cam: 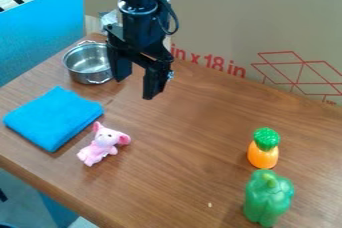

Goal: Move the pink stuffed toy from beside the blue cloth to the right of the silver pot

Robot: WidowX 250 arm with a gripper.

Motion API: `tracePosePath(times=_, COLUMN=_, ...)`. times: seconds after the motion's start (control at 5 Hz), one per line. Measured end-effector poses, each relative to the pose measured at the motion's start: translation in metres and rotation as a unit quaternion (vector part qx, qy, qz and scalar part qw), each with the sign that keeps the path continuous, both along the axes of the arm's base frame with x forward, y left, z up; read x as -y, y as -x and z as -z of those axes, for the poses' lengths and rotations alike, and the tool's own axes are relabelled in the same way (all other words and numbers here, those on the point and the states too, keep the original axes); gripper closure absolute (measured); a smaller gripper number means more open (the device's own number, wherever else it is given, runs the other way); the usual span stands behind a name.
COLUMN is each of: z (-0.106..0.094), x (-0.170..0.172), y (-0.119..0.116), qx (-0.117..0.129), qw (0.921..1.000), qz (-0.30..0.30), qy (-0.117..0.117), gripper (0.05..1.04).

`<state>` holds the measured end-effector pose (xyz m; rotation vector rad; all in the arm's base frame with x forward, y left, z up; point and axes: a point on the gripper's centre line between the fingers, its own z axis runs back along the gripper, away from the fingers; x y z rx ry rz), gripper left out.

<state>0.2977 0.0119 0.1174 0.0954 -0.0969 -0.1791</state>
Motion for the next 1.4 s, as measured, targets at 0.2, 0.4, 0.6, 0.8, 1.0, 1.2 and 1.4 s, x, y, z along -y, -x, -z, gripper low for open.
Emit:
tracePosePath(times=0.2, z=0.010, x=-0.001, y=0.004, qx=-0.015, qw=0.9999, qz=-0.001, qy=0.001, gripper=0.078)
tracePosePath(times=0.4, z=0.028, x=-0.013, y=0.025, qx=-0.016, qw=0.9999, qz=0.003, qy=0.006, gripper=0.078)
tracePosePath(times=0.6, z=0.037, x=-0.022, y=0.043, qx=-0.005, qw=0.9999, qz=0.009, qy=-0.006, gripper=0.078)
tracePosePath(times=0.8, z=0.060, x=-0.026, y=0.048, qx=-0.012, qw=0.9999, qz=0.002, qy=-0.011, gripper=0.078)
tracePosePath(times=1.0, z=0.080, x=-0.034, y=0.047, qx=-0.047, qw=0.9985, qz=-0.009, qy=-0.026, gripper=0.078)
tracePosePath(times=1.2, z=0.087, x=-0.045, y=0.045, qx=-0.058, qw=0.9972, qz=-0.031, qy=-0.036, gripper=0.079)
tracePosePath(times=1.4, z=0.092, x=-0.052, y=0.041, qx=-0.063, qw=0.9964, qz=-0.043, qy=-0.035, gripper=0.079)
